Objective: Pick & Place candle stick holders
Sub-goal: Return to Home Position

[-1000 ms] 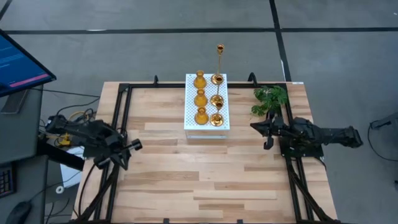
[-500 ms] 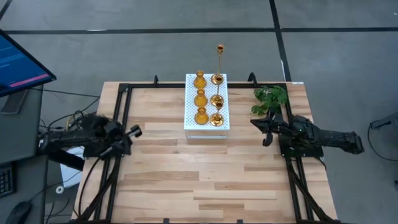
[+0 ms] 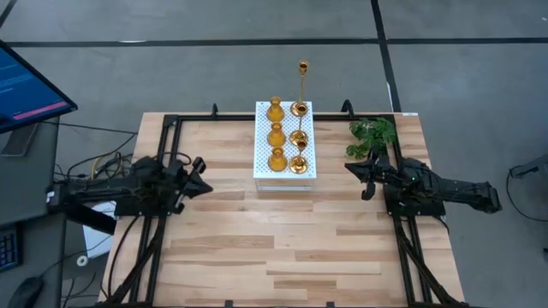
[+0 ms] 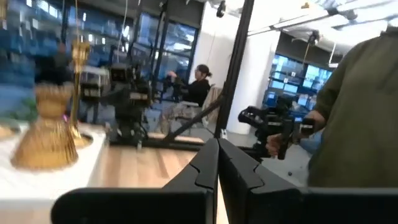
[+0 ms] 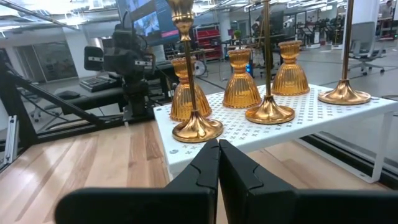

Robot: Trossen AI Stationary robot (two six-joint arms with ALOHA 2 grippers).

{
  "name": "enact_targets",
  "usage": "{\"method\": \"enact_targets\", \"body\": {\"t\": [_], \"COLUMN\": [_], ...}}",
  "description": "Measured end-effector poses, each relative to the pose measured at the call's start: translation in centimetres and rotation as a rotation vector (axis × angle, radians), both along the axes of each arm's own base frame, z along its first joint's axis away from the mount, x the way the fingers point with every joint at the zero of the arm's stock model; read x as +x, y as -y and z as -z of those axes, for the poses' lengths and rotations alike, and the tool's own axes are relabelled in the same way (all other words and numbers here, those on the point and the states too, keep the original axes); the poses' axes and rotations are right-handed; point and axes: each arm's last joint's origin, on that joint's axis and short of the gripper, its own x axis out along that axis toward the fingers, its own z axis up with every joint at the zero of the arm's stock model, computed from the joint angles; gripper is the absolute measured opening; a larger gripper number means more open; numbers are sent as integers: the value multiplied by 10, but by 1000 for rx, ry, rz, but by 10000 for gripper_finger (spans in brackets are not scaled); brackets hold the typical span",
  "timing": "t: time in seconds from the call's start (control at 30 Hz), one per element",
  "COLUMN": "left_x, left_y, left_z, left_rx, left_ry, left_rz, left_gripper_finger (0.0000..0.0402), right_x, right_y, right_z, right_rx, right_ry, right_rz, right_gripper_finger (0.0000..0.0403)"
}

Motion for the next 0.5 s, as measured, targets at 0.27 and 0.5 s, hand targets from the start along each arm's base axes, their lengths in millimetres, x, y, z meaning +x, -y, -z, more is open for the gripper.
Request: {"method": "enact_targets", "body": {"t": [0.27, 0.5], "left_x": [2, -4], "left_y": [0, 4], "left_z": [-10, -40], "left_rx": [-180, 7], "left_ry": [-72, -17], "left_rz": [97, 125], "left_gripper_finger": [10, 10], "right_x": [0, 0], "right_y": [0, 0], "right_z": [0, 0], "right_rx": [1, 1], "right_ry": [0, 0], "right_rz": [0, 0], "right_gripper_finger": [0, 0]}}
